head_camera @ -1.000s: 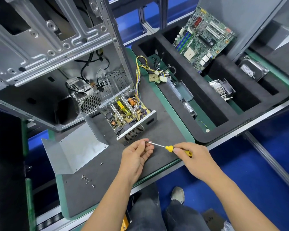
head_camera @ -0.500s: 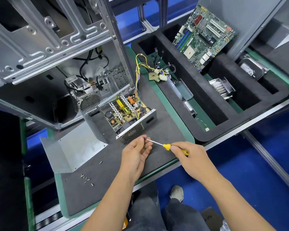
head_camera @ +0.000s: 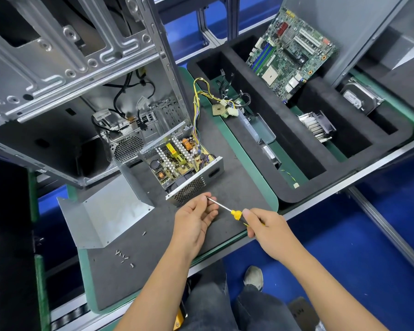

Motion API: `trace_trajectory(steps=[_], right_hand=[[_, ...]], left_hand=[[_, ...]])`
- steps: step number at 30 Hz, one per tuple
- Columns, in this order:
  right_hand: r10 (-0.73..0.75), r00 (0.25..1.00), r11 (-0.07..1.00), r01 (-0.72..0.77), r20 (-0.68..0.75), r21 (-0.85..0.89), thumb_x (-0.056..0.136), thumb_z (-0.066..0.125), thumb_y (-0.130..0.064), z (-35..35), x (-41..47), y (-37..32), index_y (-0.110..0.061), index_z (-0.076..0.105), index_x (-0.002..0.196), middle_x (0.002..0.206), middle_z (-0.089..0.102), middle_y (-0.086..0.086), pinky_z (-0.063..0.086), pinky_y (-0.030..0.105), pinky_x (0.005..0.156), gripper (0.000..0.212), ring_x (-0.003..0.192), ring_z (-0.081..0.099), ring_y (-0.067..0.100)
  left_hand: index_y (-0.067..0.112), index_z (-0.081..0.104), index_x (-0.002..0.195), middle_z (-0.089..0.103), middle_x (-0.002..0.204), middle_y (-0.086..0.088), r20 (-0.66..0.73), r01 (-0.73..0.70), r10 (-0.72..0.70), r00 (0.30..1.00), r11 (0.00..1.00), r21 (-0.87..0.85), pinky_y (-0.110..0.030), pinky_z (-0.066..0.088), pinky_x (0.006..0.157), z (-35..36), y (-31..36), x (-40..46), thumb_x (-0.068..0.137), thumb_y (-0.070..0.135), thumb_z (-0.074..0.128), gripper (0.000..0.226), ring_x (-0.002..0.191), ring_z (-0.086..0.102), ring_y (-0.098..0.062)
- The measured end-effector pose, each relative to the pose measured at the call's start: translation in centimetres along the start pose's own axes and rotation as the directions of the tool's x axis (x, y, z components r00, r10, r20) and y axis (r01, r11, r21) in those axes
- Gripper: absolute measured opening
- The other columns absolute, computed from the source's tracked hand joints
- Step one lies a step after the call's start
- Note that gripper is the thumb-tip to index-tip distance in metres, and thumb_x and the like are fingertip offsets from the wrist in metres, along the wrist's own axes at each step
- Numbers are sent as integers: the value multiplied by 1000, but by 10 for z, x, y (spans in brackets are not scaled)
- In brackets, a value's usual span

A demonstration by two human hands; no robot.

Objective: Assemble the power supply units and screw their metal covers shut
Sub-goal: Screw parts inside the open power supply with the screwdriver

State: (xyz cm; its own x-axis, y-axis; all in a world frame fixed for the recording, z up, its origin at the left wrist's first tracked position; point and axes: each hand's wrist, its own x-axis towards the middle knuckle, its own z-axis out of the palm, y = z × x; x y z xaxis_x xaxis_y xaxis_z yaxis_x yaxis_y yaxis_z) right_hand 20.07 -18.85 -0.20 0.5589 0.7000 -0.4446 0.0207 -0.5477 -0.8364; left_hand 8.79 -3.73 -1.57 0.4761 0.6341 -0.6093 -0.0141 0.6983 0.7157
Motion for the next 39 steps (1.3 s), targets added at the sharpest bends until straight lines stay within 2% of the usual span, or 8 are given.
trace_trajectory(steps=[5,8,10,13,14,18,20,39], right_hand=[[17,999,990,-11,-43,141,98,54,-43,8,-2,4,-43,69,74,60,53,-10,37,13,51,29,56,47,0],[22,994,987,-5,-106,161,100,52,-42,13,-1,4,-36,66,71,58,52,-10,34,14,48,32,52,41,4],[16,991,986,7,-132,167,99,50,-43,16,-1,3,-27,60,67,58,52,-8,34,15,47,38,49,38,5],[9,985,985,21,-172,171,100,49,-42,21,2,0,-22,57,65,59,53,-5,34,16,48,41,50,38,5],[7,984,985,24,-177,169,100,50,-40,23,3,-1,-22,57,65,59,52,-5,33,16,48,41,49,38,5],[6,980,984,30,-199,178,101,49,-39,28,4,-3,-9,54,66,55,48,-7,31,16,47,46,49,35,5],[2,976,986,35,-219,163,101,49,-38,29,5,-3,-9,52,64,53,47,-8,30,16,46,48,48,34,5],[-47,971,989,79,-235,126,102,48,-38,32,8,-4,-20,49,56,52,46,-8,31,15,47,49,48,35,6]], left_hand=[[2,70,107,75,100,-13,42,10,-12,999,999,43,-23,58,73,2,5,0,100,14,51,23,85,73,-17],[3,69,114,76,100,-8,55,-82,69,996,951,297,-24,57,74,0,4,-14,100,20,54,26,89,73,-20],[14,74,107,75,91,4,150,-409,409,900,676,613,-23,53,72,-6,8,-24,98,24,60,19,80,70,-12],[16,70,111,67,97,11,559,-727,723,405,-117,677,-22,43,86,-13,40,-25,93,28,67,22,92,53,-3],[16,68,115,65,101,10,600,-702,718,354,-220,678,-26,40,91,-12,55,-19,90,28,70,29,99,48,-6],[25,54,132,62,113,16,585,-553,469,662,-222,803,-34,27,97,-1,98,9,79,34,79,58,117,40,-16],[26,48,137,58,115,20,612,-581,324,721,-198,789,-39,30,103,3,99,18,80,29,79,65,120,40,-14],[33,55,129,52,101,6,590,-512,188,786,-337,790,-26,15,80,15,96,29,89,16,53,45,108,35,-19]])
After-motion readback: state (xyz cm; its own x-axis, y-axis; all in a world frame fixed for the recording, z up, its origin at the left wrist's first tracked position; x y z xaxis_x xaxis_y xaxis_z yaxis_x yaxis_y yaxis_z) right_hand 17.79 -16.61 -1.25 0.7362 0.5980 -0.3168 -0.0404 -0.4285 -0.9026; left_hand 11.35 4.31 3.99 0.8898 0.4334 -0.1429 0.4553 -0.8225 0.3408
